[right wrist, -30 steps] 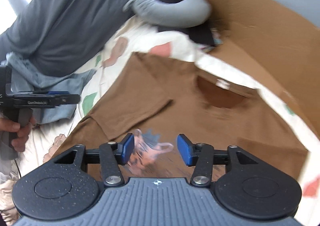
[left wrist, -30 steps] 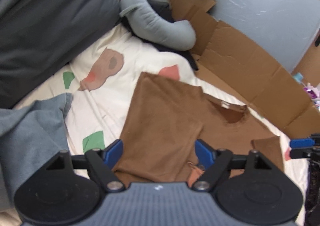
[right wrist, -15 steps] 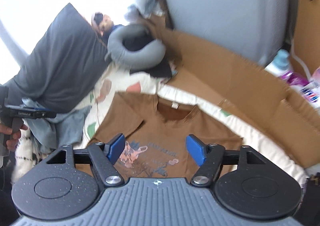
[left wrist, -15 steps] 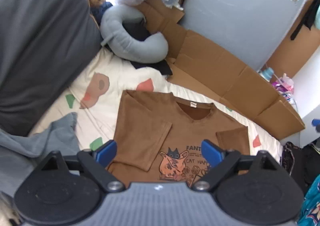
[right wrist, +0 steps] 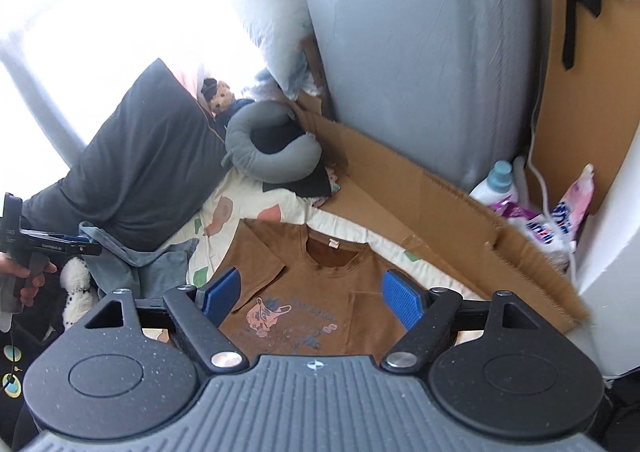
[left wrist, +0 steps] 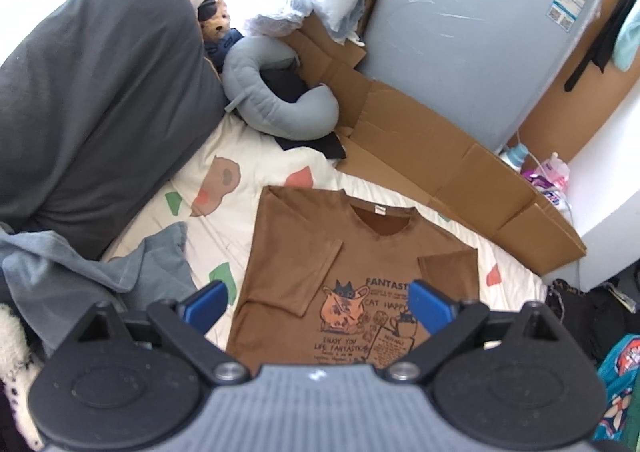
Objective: Fold clothes
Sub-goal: 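Open both grippers and lift them back above the folded shirt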
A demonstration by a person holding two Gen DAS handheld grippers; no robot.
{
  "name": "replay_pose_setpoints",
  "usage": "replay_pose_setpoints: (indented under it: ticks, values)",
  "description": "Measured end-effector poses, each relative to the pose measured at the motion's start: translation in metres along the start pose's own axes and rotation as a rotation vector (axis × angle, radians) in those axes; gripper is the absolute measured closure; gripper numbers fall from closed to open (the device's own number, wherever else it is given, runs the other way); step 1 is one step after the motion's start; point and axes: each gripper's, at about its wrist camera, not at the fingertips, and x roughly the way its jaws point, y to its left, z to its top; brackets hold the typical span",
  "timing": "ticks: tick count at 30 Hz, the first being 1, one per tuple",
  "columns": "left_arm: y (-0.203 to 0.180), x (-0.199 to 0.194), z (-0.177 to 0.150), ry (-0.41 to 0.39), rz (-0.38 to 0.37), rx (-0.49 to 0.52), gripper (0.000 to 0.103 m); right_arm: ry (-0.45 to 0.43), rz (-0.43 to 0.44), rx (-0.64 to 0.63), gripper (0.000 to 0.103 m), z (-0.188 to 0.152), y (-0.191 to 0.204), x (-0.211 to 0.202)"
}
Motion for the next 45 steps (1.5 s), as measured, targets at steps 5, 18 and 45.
replay_pose_setpoints:
  ticks: [5, 18, 45]
  values:
    - [0.011, -0.018, -0.01, 0.001, 0.001, -0.016, 0.004, -0.022, -0.023, 0.022, 0.019, -0.017, -0.013, -0.041]
    - [0.041, -0.053, -0.038, -0.004, -0.003, -0.069, 0.004, -0.041, -0.08, 0.177, 0.019, -0.122, -0.056, -0.089]
    - [0.088, -0.01, -0.162, 0.031, 0.104, -0.135, 0.004, -0.016, -0.111, 0.326, 0.02, -0.31, -0.065, -0.022]
